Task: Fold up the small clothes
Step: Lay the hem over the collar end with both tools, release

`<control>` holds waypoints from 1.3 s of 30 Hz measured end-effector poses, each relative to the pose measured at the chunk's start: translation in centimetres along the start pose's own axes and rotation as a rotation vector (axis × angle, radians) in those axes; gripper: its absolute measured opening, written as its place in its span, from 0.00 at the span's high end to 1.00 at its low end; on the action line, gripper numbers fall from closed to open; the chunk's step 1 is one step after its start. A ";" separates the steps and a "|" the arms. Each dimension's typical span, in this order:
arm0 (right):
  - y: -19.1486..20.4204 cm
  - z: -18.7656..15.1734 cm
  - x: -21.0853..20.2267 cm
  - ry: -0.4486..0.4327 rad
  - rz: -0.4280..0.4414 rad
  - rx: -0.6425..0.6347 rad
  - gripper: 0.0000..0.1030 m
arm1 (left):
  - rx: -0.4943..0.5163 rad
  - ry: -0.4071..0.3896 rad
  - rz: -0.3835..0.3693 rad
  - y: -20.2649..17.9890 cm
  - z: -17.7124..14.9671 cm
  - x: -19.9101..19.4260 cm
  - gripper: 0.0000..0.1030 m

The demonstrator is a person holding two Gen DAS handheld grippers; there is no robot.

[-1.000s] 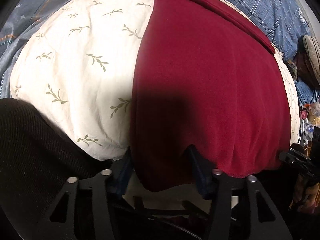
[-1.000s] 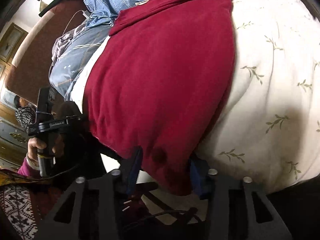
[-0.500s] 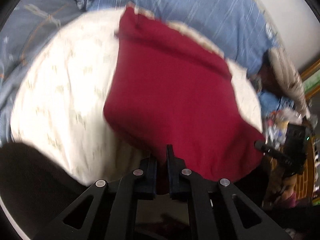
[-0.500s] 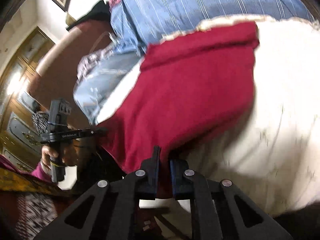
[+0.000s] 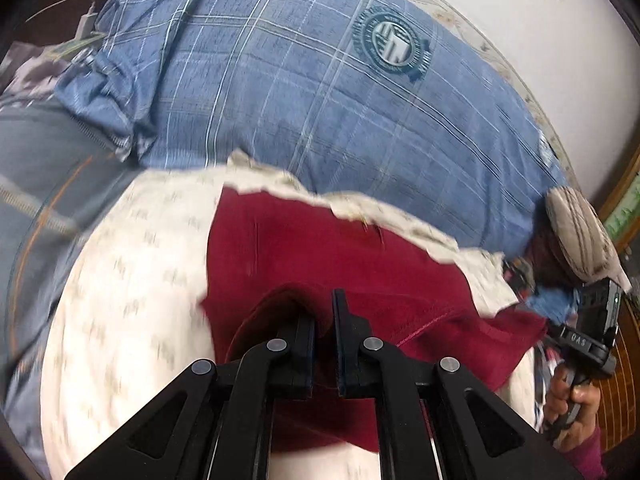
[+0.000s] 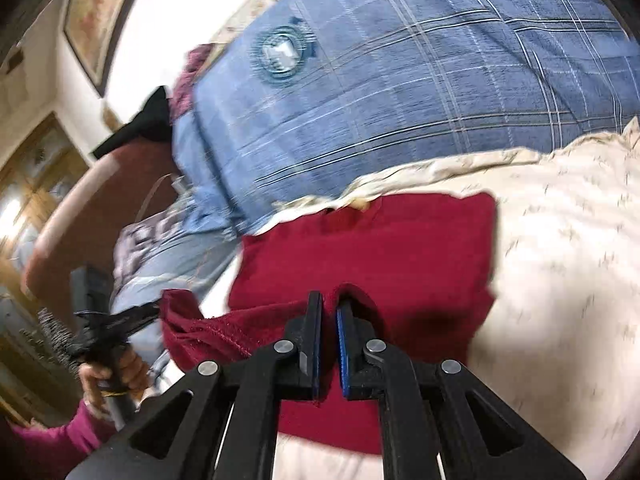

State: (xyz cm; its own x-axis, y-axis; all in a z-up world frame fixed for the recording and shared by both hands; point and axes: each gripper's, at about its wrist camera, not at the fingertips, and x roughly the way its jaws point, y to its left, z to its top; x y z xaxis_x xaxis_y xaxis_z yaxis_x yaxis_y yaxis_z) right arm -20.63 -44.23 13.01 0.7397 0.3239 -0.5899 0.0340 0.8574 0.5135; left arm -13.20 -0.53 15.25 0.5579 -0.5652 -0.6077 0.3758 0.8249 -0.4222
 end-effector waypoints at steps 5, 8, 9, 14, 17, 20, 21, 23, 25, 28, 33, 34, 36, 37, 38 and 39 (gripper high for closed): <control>-3.7 3.6 4.5 -0.004 -0.056 0.072 0.95 | -0.013 -0.007 0.061 -0.2 2.8 7.3 0.94; -5.8 5.0 6.8 0.002 -0.086 0.103 0.95 | -0.032 0.002 0.088 0.2 4.7 11.4 0.94; -6.4 5.3 7.4 0.004 -0.094 0.114 0.95 | -0.038 0.003 0.093 0.3 5.2 12.3 0.94; -7.8 6.2 9.4 -0.037 -0.121 0.096 0.94 | -0.047 0.009 0.082 1.2 7.5 15.5 0.93; -6.7 6.2 9.6 -0.007 -0.182 0.031 0.74 | -0.010 0.062 0.106 1.3 7.9 16.4 0.89; -7.0 5.7 7.3 -0.039 -0.182 0.095 0.45 | -0.016 0.105 0.093 1.6 8.0 16.5 0.73; -7.2 5.5 6.4 -0.055 -0.168 0.113 0.45 | -0.017 0.106 0.077 1.6 8.0 16.2 0.62; -7.1 5.3 5.0 -0.058 -0.168 0.117 0.45 | -0.019 0.072 0.079 1.4 8.0 15.1 0.28; -5.5 5.0 4.8 -0.034 -0.147 0.050 0.47 | -0.023 -0.029 0.109 1.3 8.2 13.5 0.12; -3.1 4.8 6.9 0.038 -0.166 -0.044 0.48 | -0.029 -0.049 0.084 1.2 8.7 13.0 0.12; -2.1 6.4 12.7 0.103 -0.235 -0.105 0.49 | -0.026 0.047 0.206 1.5 8.7 16.5 0.13; -2.5 6.8 13.9 0.114 -0.277 -0.107 0.47 | -0.023 0.066 0.248 1.7 8.7 17.6 0.13; -4.5 7.6 16.4 0.146 -0.382 -0.088 0.47 | -0.028 0.099 0.334 2.6 9.0 20.1 0.13; -5.9 7.8 17.6 0.162 -0.420 -0.057 0.47 | -0.027 0.118 0.356 2.8 9.3 21.2 0.13; -6.7 7.9 18.3 0.180 -0.420 -0.040 0.47 | -0.029 0.137 0.370 3.3 9.5 22.4 0.13; -7.3 7.9 18.8 0.193 -0.415 -0.027 0.47 | -0.038 0.151 0.374 3.7 9.6 23.2 0.12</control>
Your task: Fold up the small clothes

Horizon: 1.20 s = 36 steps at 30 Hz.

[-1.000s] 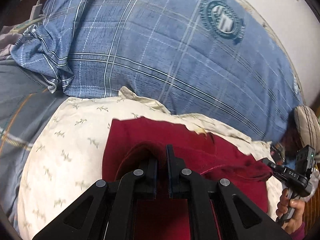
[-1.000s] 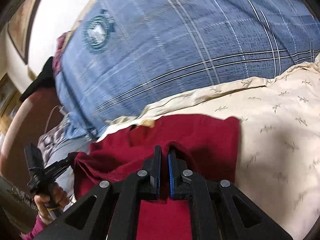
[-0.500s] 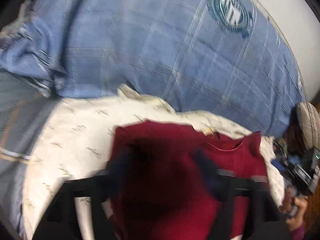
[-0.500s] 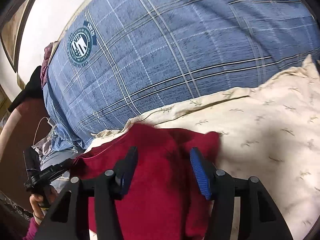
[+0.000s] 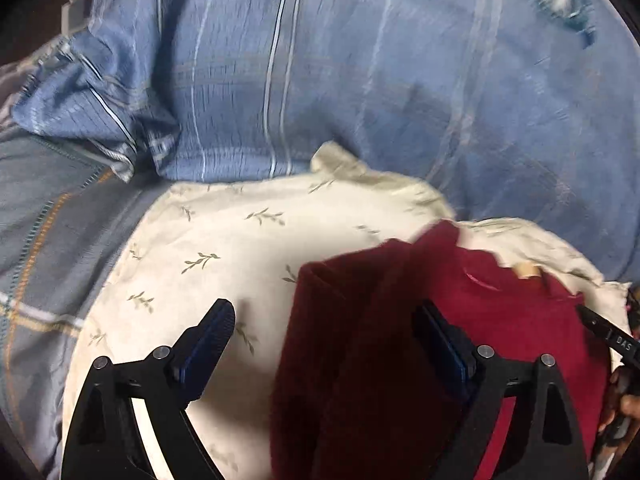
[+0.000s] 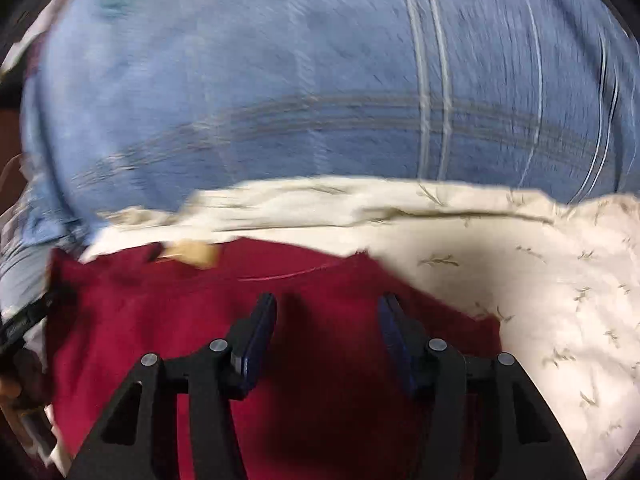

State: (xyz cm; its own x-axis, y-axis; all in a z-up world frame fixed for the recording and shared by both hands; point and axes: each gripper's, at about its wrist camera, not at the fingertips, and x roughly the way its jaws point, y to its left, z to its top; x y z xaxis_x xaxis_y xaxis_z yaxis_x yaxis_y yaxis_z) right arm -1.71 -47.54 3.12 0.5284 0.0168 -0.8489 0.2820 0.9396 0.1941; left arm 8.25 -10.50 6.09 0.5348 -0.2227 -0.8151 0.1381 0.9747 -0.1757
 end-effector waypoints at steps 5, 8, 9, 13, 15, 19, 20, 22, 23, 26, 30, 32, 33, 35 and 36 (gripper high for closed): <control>0.6 -0.7 -4.2 -0.091 0.005 -0.035 0.46 | -0.017 -0.023 -0.037 0.4 0.2 -0.5 0.13; -0.2 -1.2 -7.1 -0.142 0.000 -0.022 0.34 | 0.007 -0.077 -0.030 0.6 -0.4 -3.0 0.13; -0.5 -1.2 -7.5 -0.147 -0.024 -0.023 0.33 | 0.014 -0.095 -0.038 0.8 -0.9 -4.1 0.13; -0.7 -0.8 -5.7 -0.090 -0.077 -0.054 0.33 | 0.031 -0.157 -0.033 1.5 -4.0 -8.2 0.13; -0.5 -0.5 -3.6 -0.049 -0.088 -0.060 0.36 | 0.016 -0.182 -0.023 1.9 -6.0 -9.3 0.13; 0.4 -0.2 -1.6 -0.025 -0.139 -0.115 0.92 | 0.027 -0.190 -0.017 2.0 -7.7 -9.7 0.13; 0.8 -0.1 -2.1 -0.061 -0.166 -0.128 0.92 | 0.029 -0.195 -0.022 2.0 -7.9 -9.9 0.13; 0.9 0.1 -2.4 -0.095 -0.200 -0.131 0.92 | 0.036 -0.200 -0.051 2.2 -7.9 -9.5 0.13; 0.5 0.2 -1.9 -0.089 -0.222 -0.128 0.92 | 0.034 -0.197 -0.054 2.1 -7.9 -9.3 0.13; 0.4 0.0 -0.7 -0.047 -0.245 -0.115 0.90 | 0.048 -0.177 -0.059 2.7 -8.0 -8.8 0.13; 2.6 0.0 -3.8 -0.128 -0.274 -0.087 0.58 | 0.089 -0.185 -0.028 3.4 -8.2 -8.8 0.13; 5.0 -0.5 -5.5 -0.148 -0.210 -0.088 0.55 | 0.096 -0.185 -0.028 3.6 -8.1 -8.7 0.13; 6.6 -0.8 -5.7 -0.135 -0.157 -0.110 0.55 | 0.094 -0.181 -0.031 3.6 -8.1 -8.6 0.13; 11.7 -1.5 -4.6 -0.078 -0.029 -0.195 0.56 | 0.085 -0.172 -0.038 3.8 -8.0 -8.3 0.13; 13.4 -1.7 -4.2 -0.063 0.004 -0.217 0.58 | 0.081 -0.169 -0.041 3.9 -8.0 -8.3 0.13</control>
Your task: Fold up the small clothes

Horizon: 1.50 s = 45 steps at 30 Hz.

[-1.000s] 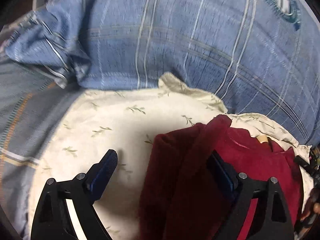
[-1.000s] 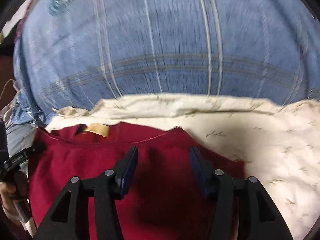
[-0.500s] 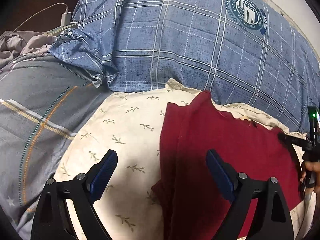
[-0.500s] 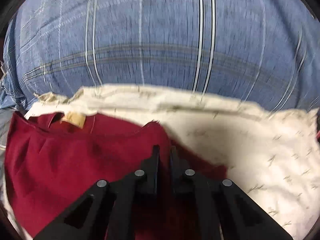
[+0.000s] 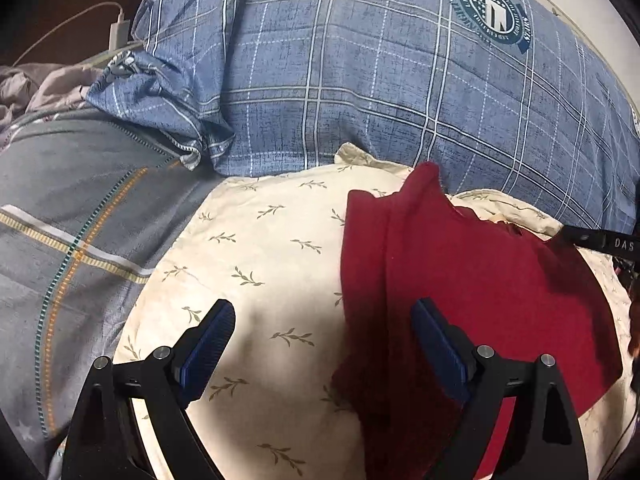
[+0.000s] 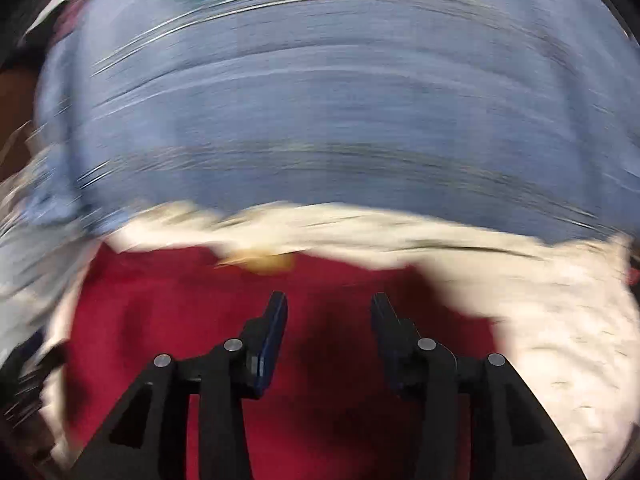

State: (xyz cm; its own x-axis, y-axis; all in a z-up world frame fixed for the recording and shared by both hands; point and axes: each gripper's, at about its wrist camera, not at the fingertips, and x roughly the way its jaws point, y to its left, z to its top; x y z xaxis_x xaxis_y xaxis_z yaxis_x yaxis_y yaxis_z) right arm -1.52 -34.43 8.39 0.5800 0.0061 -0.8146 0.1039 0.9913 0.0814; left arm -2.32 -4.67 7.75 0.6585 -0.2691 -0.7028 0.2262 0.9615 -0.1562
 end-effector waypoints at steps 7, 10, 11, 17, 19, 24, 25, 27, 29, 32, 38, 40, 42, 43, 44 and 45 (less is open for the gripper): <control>11.9 1.7 5.3 0.028 0.157 -0.114 0.65 | -0.032 0.020 0.023 1.4 0.2 0.2 0.13; 14.0 2.4 6.4 0.036 0.145 -0.137 0.65 | -0.052 0.049 0.020 1.8 0.5 0.9 0.13; 14.6 2.6 7.1 0.037 0.118 -0.149 0.65 | -0.053 0.055 0.016 1.8 0.7 1.2 0.13; 14.5 2.3 10.2 0.048 0.104 -0.106 0.63 | -0.075 0.069 -0.002 2.1 1.2 2.0 0.13; 14.1 1.9 9.9 0.030 0.122 -0.090 0.62 | -0.076 0.067 0.006 2.1 1.2 2.0 0.13; 12.4 0.9 6.5 -0.011 0.182 -0.049 0.61 | -0.078 0.065 0.012 2.2 1.1 2.0 0.13; 12.1 0.5 6.0 -0.024 0.191 -0.049 0.60 | -0.079 0.066 0.011 2.2 1.1 2.0 0.13; 11.9 -0.3 5.7 -0.042 0.192 -0.052 0.51 | -0.079 0.065 0.013 2.2 1.1 2.0 0.13; 11.4 -1.3 6.3 -0.048 0.195 -0.016 0.51 | -0.085 0.067 0.016 2.2 1.0 2.0 0.13; 10.6 -2.2 7.0 -0.069 0.221 0.044 0.51 | -0.087 0.074 0.018 2.3 0.9 2.0 0.13; 10.6 -2.4 7.1 -0.079 0.222 0.037 0.49 | -0.098 0.078 0.022 2.4 1.1 2.2 0.13; 10.5 -2.4 7.2 -0.078 0.227 0.041 0.48 | -0.090 0.078 0.021 2.2 1.1 2.1 0.13; 10.4 -2.4 7.3 -0.074 0.230 0.043 0.48 | -0.082 0.074 0.015 2.0 1.0 1.9 0.13; 10.4 -2.4 7.3 -0.073 0.230 0.042 0.48 | -0.081 0.073 0.008 2.0 1.0 1.8 0.13; 10.4 -2.4 7.3 -0.073 0.228 0.041 0.47 | -0.081 0.071 0.000 2.0 1.0 1.7 0.13; 10.5 -2.4 7.4 -0.071 0.226 0.039 0.47 | -0.083 0.068 -0.005 2.0 1.0 1.6 0.13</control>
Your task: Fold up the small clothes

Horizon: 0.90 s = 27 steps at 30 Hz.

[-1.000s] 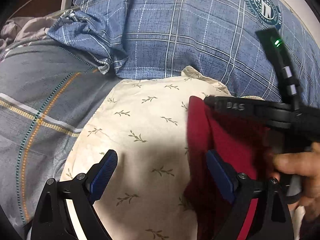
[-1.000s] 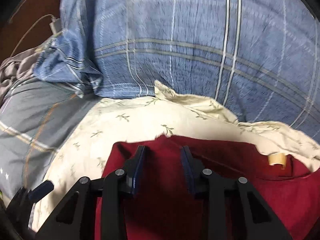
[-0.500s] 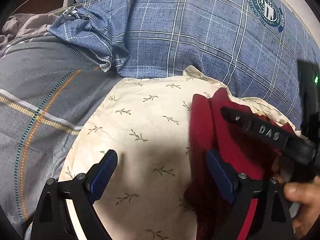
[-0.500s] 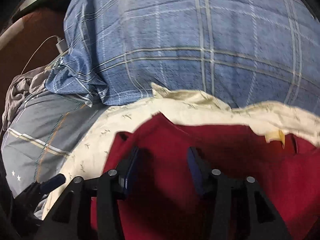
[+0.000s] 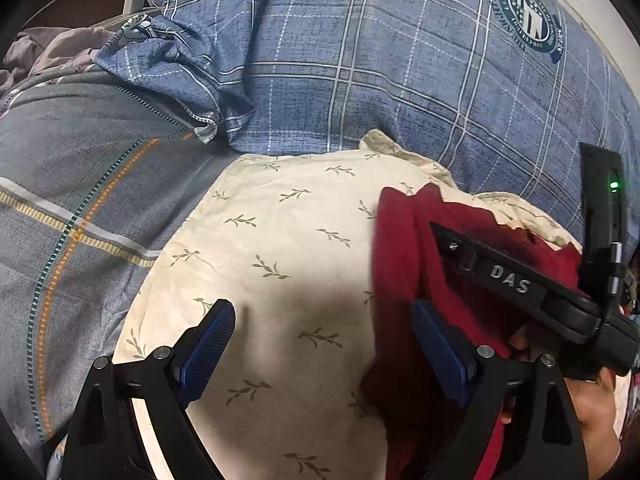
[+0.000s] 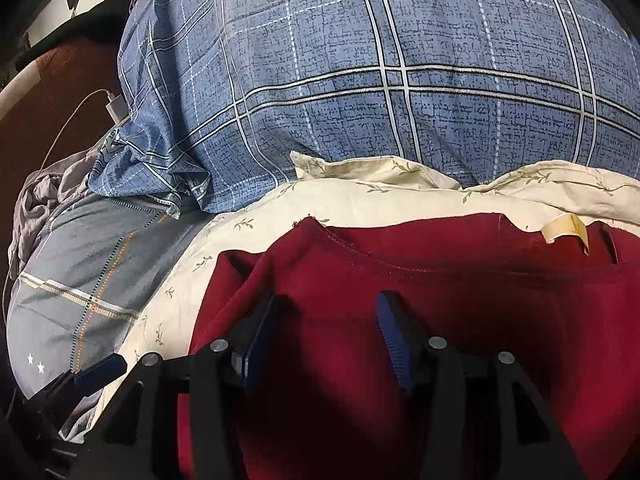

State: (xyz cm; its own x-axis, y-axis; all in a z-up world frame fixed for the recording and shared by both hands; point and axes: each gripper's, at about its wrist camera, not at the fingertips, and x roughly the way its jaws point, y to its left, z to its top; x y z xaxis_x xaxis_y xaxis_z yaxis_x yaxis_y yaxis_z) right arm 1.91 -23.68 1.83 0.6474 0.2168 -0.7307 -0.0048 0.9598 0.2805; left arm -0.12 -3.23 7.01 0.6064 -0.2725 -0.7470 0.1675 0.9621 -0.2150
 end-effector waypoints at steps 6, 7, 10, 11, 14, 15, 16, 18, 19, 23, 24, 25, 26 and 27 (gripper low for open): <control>0.0 0.0 0.2 0.009 0.005 -0.003 0.45 | -0.006 0.012 -0.006 0.1 0.0 0.1 0.13; -0.1 0.1 0.2 0.013 0.016 0.004 0.45 | -0.013 0.016 -0.010 0.2 0.1 0.2 0.13; -0.2 0.5 -0.4 0.029 0.030 0.011 0.45 | -0.003 0.017 0.004 0.2 0.1 0.6 0.13; 0.1 0.7 -1.2 0.039 0.023 0.001 0.45 | -0.003 0.023 0.009 0.2 0.1 0.8 0.13; -0.1 0.5 -4.2 -0.008 0.028 -0.005 0.42 | -0.012 0.029 -0.001 0.2 0.1 0.8 0.13; -0.5 0.2 -5.1 -0.019 0.010 -0.004 0.37 | -0.014 0.023 -0.009 0.2 0.1 0.6 0.13; -1.0 -0.2 -5.8 -0.022 -0.029 -0.004 0.37 | -0.012 0.014 -0.020 0.1 0.0 0.3 0.13; -2.2 -1.0 -6.3 -0.008 -0.078 0.002 0.37 | -0.001 0.002 -0.021 -0.2 -0.1 -0.1 0.13; -2.9 -1.4 -6.3 0.000 -0.102 -0.001 0.37 | 0.009 -0.005 -0.020 -0.5 -0.2 -0.3 0.13; -5.1 -2.3 -6.1 -0.010 -0.154 0.005 0.41 | 0.032 -0.028 -0.017 -1.3 -0.6 -0.8 0.13; -5.1 -2.2 -5.9 -0.014 -0.166 0.000 0.40 | 0.035 -0.032 -0.020 -1.4 -0.7 -0.8 0.13; -4.8 -2.0 -5.5 -0.014 -0.194 -0.017 0.40 | 0.039 -0.036 -0.021 -1.6 -0.8 -0.9 0.13; -4.4 -1.9 -4.9 -0.009 -0.222 -0.041 0.38 | 0.043 -0.041 -0.016 -1.7 -0.8 -0.9 0.13; -4.1 -1.7 -4.3 -0.004 -0.242 -0.056 0.37 | 0.048 -0.041 -0.011 -1.7 -0.9 -0.9 0.13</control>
State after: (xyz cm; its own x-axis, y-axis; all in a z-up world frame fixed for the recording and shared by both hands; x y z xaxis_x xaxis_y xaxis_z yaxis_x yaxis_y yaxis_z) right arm -2.17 -28.24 2.75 0.6375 -0.0212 -0.7702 0.1083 0.9922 0.0623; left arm -1.68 -4.67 7.48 0.6357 -0.2833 -0.7181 0.2108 0.9586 -0.1915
